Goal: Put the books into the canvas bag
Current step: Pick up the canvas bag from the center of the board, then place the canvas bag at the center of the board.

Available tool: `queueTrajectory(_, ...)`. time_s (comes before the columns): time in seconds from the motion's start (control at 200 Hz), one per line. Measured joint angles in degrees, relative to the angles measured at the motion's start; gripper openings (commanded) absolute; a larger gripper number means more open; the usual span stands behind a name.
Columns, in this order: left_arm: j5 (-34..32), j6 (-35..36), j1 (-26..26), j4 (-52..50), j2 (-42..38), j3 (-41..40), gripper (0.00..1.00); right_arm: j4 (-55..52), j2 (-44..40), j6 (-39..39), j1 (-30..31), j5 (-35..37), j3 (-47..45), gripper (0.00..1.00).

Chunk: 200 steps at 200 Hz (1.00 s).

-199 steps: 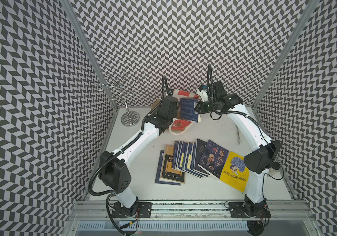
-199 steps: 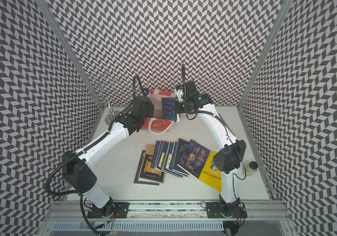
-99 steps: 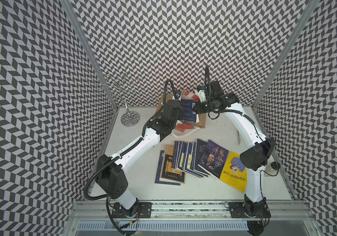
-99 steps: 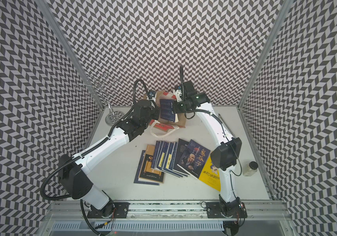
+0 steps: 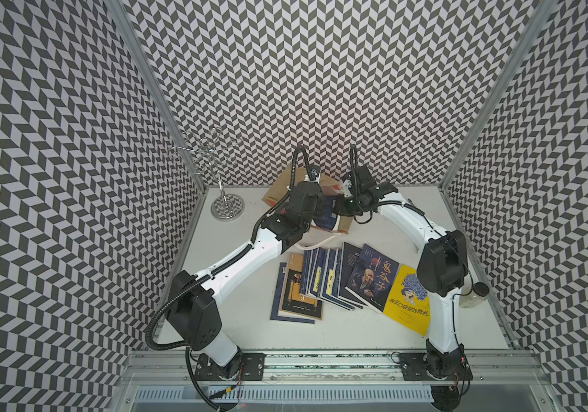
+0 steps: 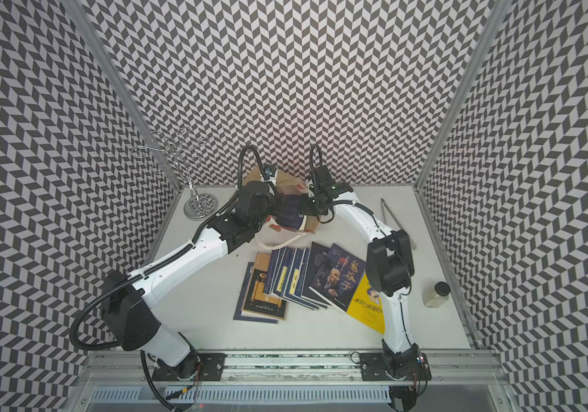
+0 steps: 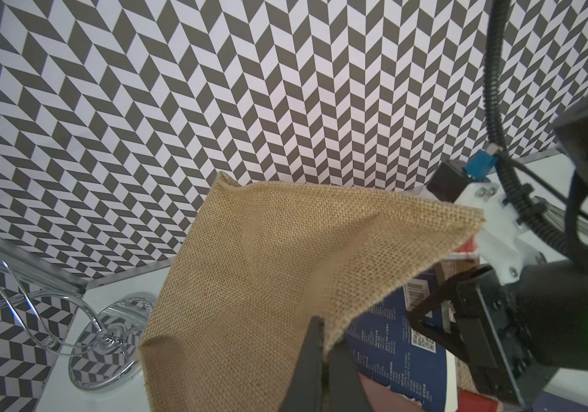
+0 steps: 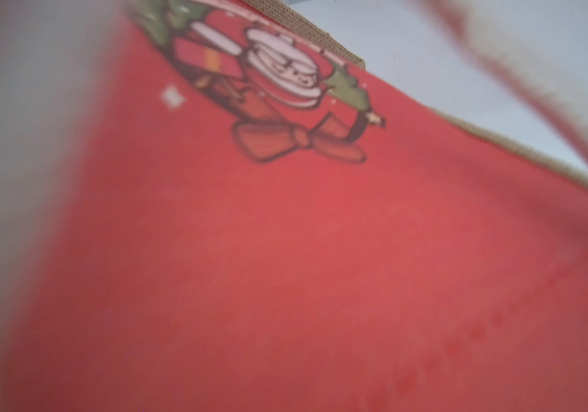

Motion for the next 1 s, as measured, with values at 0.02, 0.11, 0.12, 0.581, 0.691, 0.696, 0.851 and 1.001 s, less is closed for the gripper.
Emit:
queueTrajectory(0.02,-0.02,-0.04,0.00,0.00,-0.02,0.00,0.00,1.05,-0.66,0.52,-0.04,-0.28,-1.36,0.00)
queueTrajectory(0.11,-0.09,-0.26,0.00,0.15,-0.28,0.00,0.00,6.36,-4.48,2.64,-0.28,-1.36,-8.24,0.00)
queueTrajectory(0.12,-0.09,-0.28,0.00,0.17,-0.28,0.00,0.00,6.78,-5.05,2.91,-0.28,-1.40,-9.01,0.00)
queueTrajectory(0.581,7.30,-2.34,2.71,-1.36,-0.48,3.58,0.00,15.37,-17.62,2.93,-0.63,-0.94,-18.53,0.00)
queueTrajectory(0.691,13.46,-4.94,4.52,-1.03,-0.48,3.85,0.00,11.26,-17.59,1.05,-0.83,2.08,-14.73,0.00)
queueTrajectory(0.696,13.55,-5.05,4.59,-1.01,-0.48,3.85,0.00,11.17,-17.59,0.98,-0.85,2.19,-14.60,0.00)
queueTrajectory(0.851,19.37,-8.70,4.85,1.40,-0.63,2.89,0.00,7.56,-17.29,0.50,-2.38,1.18,-9.79,0.00)
queueTrajectory(1.001,20.72,-12.46,4.76,4.33,-2.16,-1.86,0.00,9.79,-17.59,3.91,-3.17,-2.29,-13.11,0.00)
